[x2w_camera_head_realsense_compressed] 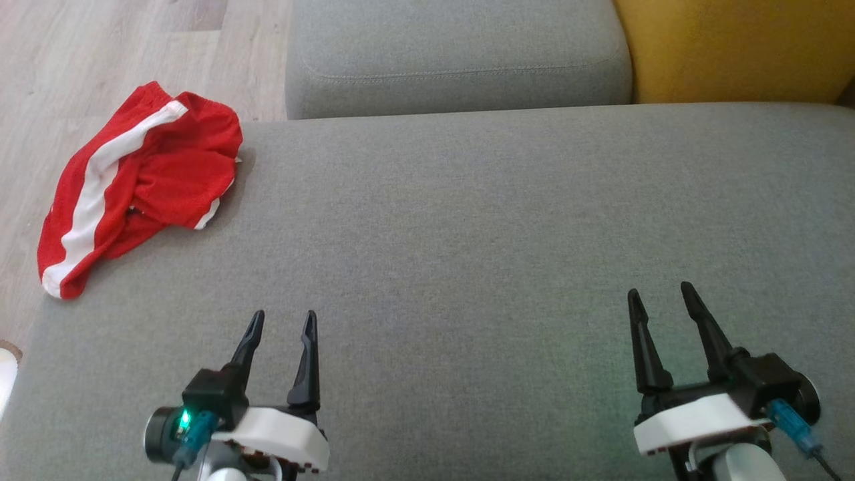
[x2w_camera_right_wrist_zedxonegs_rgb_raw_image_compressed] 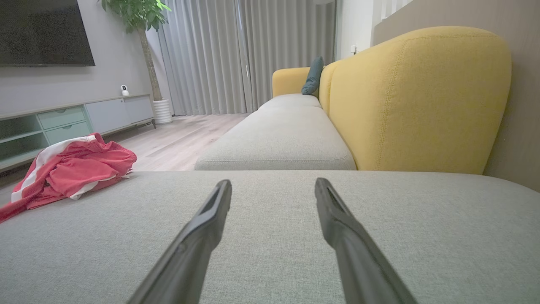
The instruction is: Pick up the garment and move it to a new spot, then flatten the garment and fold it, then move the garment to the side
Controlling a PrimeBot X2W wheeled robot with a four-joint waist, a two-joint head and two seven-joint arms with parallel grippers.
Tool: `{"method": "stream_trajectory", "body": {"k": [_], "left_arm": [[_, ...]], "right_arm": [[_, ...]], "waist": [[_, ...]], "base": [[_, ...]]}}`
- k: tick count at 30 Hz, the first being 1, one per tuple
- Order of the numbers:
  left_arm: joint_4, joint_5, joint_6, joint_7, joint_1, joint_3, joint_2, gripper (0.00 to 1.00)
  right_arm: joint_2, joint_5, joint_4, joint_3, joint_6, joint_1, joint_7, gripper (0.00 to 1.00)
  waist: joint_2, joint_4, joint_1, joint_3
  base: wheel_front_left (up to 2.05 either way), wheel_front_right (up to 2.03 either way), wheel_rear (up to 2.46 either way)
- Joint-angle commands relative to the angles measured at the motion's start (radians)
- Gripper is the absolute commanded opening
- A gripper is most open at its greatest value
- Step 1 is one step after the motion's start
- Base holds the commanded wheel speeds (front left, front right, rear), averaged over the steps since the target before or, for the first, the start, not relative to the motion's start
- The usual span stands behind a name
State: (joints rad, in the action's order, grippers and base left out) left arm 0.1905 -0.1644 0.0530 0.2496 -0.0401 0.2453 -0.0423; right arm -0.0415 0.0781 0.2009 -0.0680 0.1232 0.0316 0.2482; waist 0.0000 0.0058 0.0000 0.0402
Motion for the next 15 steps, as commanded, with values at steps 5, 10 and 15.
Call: {"method": "stream_trajectory", "body": {"k": [5,10,15], "left_arm": [[-0.026,-0.007,0.004,0.012,0.019,-0.037,-0.008,1.00],[-0.026,-0.007,0.004,0.012,0.016,-0.037,-0.008,1.00],[-0.025,-0.007,0.003,0.012,0.016,-0.035,-0.008,1.00]], "right_arm": [[-0.009,0.005,-0.030,-0.018,0.008,-0.024,0.014,1.00],[-0.009,0.005,-0.031,-0.017,0.008,-0.020,0.014,1.00],[-0.009,0.004,-0.033,-0.014,0.008,-0.017,0.014,1.00]], "waist": [[0.0000,0.000,0.0000,0.003],[0.0000,0.002,0.0000,0.003],[0.0000,0.011,0.0000,0.002]], "base": [[0.00,0.00,0.00],[0.00,0.00,0.00],[0.00,0.00,0.00]]}}
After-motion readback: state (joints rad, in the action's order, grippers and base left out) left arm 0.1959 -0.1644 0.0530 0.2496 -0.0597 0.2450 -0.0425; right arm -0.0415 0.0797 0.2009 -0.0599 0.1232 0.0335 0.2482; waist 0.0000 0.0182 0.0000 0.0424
